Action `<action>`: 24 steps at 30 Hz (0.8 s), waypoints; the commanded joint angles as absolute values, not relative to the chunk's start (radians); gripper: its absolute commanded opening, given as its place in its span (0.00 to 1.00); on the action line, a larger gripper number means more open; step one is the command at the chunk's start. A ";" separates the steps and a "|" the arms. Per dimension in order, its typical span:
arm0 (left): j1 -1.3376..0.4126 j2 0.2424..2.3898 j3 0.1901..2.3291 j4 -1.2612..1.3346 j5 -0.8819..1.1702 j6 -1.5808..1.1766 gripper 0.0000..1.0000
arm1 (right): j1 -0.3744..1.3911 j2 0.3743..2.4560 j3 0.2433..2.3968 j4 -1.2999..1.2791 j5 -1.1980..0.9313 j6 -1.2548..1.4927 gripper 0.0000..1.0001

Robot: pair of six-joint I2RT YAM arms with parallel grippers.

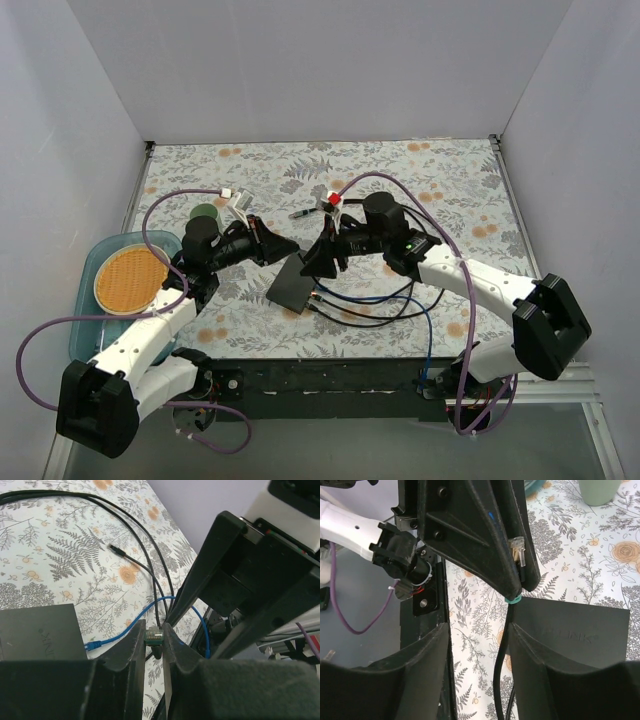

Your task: Insert the plug into the switch port

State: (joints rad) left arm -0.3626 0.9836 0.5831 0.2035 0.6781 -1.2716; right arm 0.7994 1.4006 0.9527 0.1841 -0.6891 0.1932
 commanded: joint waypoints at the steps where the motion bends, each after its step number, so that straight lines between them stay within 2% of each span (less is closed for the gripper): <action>1: -0.371 0.951 0.597 0.270 0.779 -1.259 0.00 | 0.796 1.425 0.999 0.262 -0.787 0.239 0.55; 8: -0.385 0.940 0.601 0.279 0.822 -1.262 0.00 | 0.781 1.436 1.009 0.281 -0.758 0.259 0.49; 19: -0.411 0.946 0.603 0.288 0.854 -1.253 0.00 | 0.767 1.453 1.022 0.308 -0.742 0.284 0.45; 22: -0.413 0.945 0.598 0.288 0.845 -1.253 0.00 | 0.765 1.454 1.019 0.322 -0.753 0.290 0.32; 24: -0.413 0.940 0.597 0.290 0.839 -1.253 0.00 | 0.764 1.454 1.016 0.327 -0.749 0.298 0.09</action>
